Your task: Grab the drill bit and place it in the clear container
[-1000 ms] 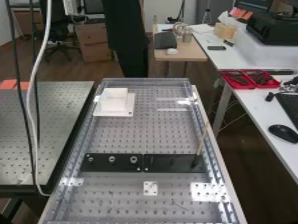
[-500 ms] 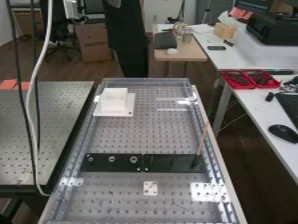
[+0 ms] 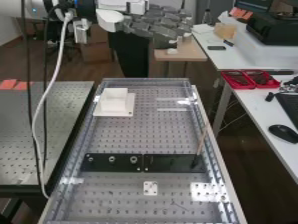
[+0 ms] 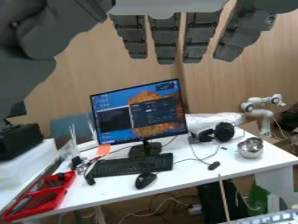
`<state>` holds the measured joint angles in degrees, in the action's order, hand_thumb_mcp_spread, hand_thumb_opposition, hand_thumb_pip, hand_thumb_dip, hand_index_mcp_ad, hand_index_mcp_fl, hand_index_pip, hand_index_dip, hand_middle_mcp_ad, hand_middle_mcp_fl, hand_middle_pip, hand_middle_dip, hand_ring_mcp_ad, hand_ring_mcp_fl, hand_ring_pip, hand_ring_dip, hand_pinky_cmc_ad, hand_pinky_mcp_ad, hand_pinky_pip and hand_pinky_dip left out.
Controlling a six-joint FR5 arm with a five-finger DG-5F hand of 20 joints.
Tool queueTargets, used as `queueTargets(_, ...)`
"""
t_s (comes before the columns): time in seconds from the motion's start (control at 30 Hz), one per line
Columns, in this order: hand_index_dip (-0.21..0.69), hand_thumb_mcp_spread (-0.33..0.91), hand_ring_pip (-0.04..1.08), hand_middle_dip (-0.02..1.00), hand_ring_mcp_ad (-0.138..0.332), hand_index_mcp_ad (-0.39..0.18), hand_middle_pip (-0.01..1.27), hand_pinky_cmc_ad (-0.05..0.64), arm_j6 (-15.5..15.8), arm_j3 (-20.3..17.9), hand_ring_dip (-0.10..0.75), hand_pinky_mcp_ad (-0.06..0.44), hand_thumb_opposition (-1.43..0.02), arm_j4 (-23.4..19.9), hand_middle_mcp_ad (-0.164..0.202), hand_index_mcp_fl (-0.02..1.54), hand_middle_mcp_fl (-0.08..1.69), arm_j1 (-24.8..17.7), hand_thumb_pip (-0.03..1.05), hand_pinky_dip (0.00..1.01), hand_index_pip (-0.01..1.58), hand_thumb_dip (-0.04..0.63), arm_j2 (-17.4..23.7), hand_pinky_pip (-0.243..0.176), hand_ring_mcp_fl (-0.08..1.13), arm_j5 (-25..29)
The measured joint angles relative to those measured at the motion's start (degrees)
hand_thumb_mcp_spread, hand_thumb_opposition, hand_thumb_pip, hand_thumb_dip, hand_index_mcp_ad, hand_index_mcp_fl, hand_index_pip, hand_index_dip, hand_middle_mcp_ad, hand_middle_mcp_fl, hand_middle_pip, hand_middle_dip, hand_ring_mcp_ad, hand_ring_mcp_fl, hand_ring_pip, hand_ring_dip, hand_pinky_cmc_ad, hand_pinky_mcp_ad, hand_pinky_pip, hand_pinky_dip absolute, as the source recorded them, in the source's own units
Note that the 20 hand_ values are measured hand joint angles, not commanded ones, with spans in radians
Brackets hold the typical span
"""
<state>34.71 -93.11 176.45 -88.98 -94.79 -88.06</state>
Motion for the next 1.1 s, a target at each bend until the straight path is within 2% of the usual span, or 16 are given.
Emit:
queueTargets(0.13, 0.010, 0.14, 0.09, 0.03, 0.127, 0.012, 0.14, 0.262, -1.49, -1.41, -0.037, 0.185, -0.63, -1.64, 0.115, 0.04, 0.01, 0.25, 0.21, 0.13, 0.09, 0.016, -1.10, -0.101, 0.05, -0.72)
queueTargets(0.27, 0.010, 0.13, 0.09, 0.03, 0.127, 0.024, 0.14, 0.262, -4.82, -3.83, -0.037, 0.185, -0.63, -4.80, 0.126, 0.04, 0.01, 0.55, 0.23, 0.13, 0.09, 0.016, -2.75, -0.103, 0.05, 3.48)
queueTargets(0.37, 0.010, 0.13, 0.09, 0.04, 0.143, 0.024, 0.14, 0.262, -6.89, -5.41, -0.037, 0.185, -0.65, -7.05, 0.126, 0.04, 0.01, 1.15, 0.24, 0.13, 0.09, 0.016, -4.07, -0.103, 0.05, 4.87)
queueTargets(0.47, 0.010, 0.15, 0.09, 0.03, 0.140, 0.023, 0.14, 0.262, -9.00, -6.51, -0.037, 0.185, -0.65, -8.77, 0.124, 0.04, 0.01, 1.54, 0.26, 0.13, 0.09, 0.016, -4.91, -0.101, 0.05, 6.12)
queueTargets(0.67, 0.016, 0.18, 0.09, 0.03, 0.145, 0.023, 0.14, 0.262, -11.90, -8.41, -0.037, 0.182, -0.66, -11.58, 0.126, 0.04, 0.01, 2.25, 0.31, 0.13, 0.08, 0.012, -7.65, -0.101, 0.05, 9.81)
queueTargets(0.83, 0.086, 0.20, 0.09, 0.04, 0.145, 0.023, 0.14, 0.262, -14.57, -9.54, -0.038, 0.182, -0.66, -13.66, 0.126, 0.04, 0.03, 2.65, 0.34, 0.13, 0.08, 0.016, -10.30, -0.101, 0.05, 12.75)
queueTargets(0.97, 0.154, 0.23, 0.09, 0.04, 0.143, 0.010, 0.14, 0.258, -16.43, -10.24, -0.037, 0.185, -0.68, -15.12, 0.124, 0.11, 0.04, 2.92, 0.38, 0.13, 0.09, 0.016, -12.72, -0.101, 0.05, 15.65)
queueTargets(1.0, 0.147, 0.25, 0.09, 0.04, 0.141, 0.007, 0.14, 0.258, -16.61, -10.31, -0.037, 0.185, -0.68, -15.31, 0.124, 0.11, 0.04, 2.96, 0.38, 0.13, 0.08, 0.016, -13.06, -0.101, 0.05, 16.04)
queueTargets(1.1, 0.234, 0.26, 0.09, 0.06, 0.143, 0.002, 0.14, 0.258, -17.14, -10.51, -0.038, 0.185, -0.70, -15.88, 0.126, 0.14, 0.04, 3.22, 0.39, 0.13, 0.08, 0.023, -14.85, -0.101, 0.05, 17.89)
